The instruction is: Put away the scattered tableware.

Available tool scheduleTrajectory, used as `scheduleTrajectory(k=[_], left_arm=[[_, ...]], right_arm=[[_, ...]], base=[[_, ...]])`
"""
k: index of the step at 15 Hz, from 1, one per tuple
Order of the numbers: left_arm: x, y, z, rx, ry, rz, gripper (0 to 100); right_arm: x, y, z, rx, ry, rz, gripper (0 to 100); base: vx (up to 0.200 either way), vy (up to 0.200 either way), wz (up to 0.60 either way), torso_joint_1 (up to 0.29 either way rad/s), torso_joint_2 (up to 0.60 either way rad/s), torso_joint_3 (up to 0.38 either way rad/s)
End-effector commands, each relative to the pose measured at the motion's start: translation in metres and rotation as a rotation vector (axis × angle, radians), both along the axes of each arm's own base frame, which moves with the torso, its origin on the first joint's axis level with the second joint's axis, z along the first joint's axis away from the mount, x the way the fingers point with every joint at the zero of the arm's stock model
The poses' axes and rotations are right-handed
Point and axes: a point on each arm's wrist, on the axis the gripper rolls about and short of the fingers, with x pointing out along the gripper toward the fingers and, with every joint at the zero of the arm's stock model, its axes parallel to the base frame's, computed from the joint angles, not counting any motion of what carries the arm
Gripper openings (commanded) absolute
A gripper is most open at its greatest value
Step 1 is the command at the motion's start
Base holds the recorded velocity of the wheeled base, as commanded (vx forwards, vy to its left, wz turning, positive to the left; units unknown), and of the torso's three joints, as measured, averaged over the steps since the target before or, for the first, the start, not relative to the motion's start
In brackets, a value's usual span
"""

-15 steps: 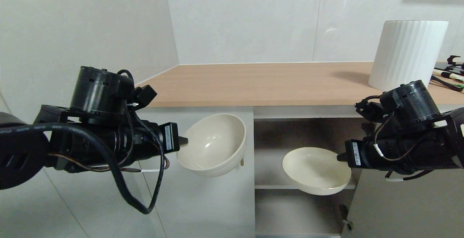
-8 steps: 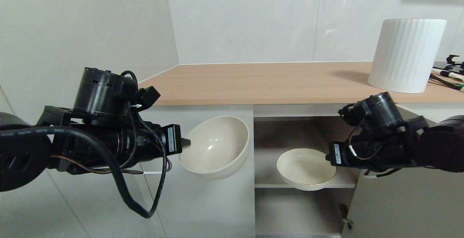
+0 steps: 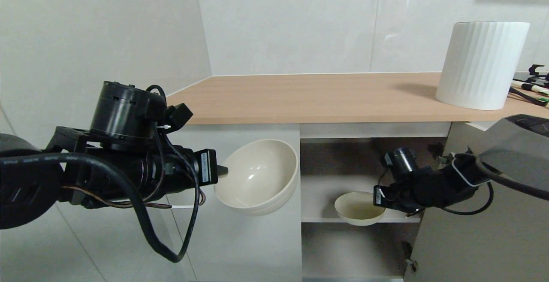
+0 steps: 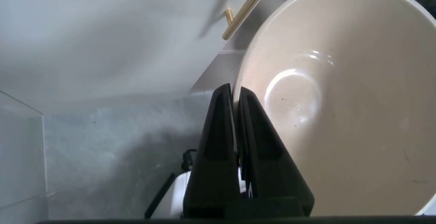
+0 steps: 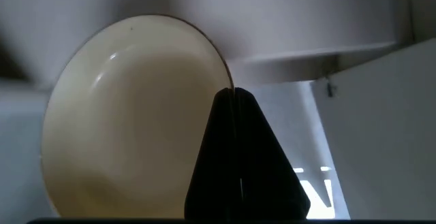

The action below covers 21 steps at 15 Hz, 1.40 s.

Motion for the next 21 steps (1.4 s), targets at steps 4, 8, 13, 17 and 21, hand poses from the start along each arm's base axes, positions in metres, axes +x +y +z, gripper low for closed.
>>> scheduleTrajectory(k=[4,8,13,17,21], left_arm=[[-0.001,0.000,0.001,-0.003,-0.002,-0.002,0],[0.000,-0.002,-0.001,-0.001,0.003,-0.008,0],[0.000,-0.002,-0.002,0.000,0.006,-0.008,0],[0.000,-0.004,-0.003,0.002,0.010,-0.014,0],[0.001,-0.005,-0.005,0.006,0.016,-0.016,0]], right_arm=[[0.018,-0.004,-0.051,-0.051,-0.044,-0.060,0],[0.028,-0.003,-0.063,-0.091,-0.056,-0.085,0],[0.045,-0.005,-0.069,-0.108,-0.093,-0.121,0],[0.062,-0.007,-0.074,-0.138,-0.126,-0.145,0],[0.070,-0.009,-0.075,-0.138,-0.143,-0.157,0]], base=[[0.000,0.000,0.00,0.000,0.00,0.000],[0.000,0.000,0.00,0.000,0.00,0.000],[0.000,0.000,0.00,0.000,0.00,0.000],[0.000,0.000,0.00,0.000,0.00,0.000],[0.000,0.000,0.00,0.000,0.00,0.000]])
